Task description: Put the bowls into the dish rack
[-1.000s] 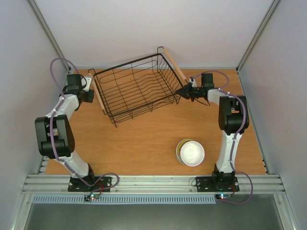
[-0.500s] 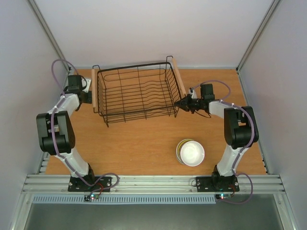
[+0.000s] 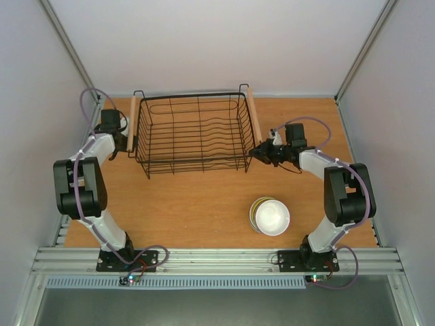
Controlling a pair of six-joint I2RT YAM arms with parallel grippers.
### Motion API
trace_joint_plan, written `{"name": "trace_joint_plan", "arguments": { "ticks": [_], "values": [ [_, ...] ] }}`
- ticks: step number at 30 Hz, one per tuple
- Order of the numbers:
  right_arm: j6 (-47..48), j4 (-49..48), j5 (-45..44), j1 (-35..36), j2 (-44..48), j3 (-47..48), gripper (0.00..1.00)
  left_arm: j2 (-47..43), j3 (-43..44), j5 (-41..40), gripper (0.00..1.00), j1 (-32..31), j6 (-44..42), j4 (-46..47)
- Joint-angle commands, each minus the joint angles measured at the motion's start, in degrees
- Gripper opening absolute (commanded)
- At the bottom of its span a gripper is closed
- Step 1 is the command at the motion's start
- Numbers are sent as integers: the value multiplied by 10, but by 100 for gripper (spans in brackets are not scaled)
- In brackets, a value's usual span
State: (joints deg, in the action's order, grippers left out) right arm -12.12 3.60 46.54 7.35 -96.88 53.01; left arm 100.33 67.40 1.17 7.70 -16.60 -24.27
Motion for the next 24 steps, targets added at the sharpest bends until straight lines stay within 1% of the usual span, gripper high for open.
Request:
{"name": "trace_joint_plan", "arguments": {
  "ticks": [1,3,6,9,12,15,16,17,19,20,21,22,24],
  "values": [
    [42,61,-45,7,40,1,13,-43,6,9,1,4,-1,15],
    [55,89,-75,7,48,5,17,-53,6,4,0,9,3,17],
    [75,143,-143,6,60,20,24,-67,3,-9,1,20,12,27],
    [95,202,-249,6,79,37,31,-89,2,-7,1,42,24,29],
    [107,249,-370,6,113,46,43,-129,-5,7,0,74,40,34],
    [107,277,-471,7,161,41,65,-190,-21,28,1,101,50,39],
    [108,280,-501,7,186,35,90,-222,-27,32,1,107,51,40],
    [108,285,-538,8,206,29,98,-246,-35,37,1,110,52,39],
    [112,290,-595,16,245,16,99,-294,-43,55,3,110,51,31],
    [112,292,-634,23,266,8,99,-318,-46,76,6,110,52,24],
    [112,292,-664,33,290,-1,99,-337,-46,97,11,110,52,13],
    [112,293,-681,41,313,-9,99,-355,-44,119,15,110,54,1],
    [112,296,-677,47,355,-21,99,-380,-39,162,23,110,64,-24]
  ]
}}
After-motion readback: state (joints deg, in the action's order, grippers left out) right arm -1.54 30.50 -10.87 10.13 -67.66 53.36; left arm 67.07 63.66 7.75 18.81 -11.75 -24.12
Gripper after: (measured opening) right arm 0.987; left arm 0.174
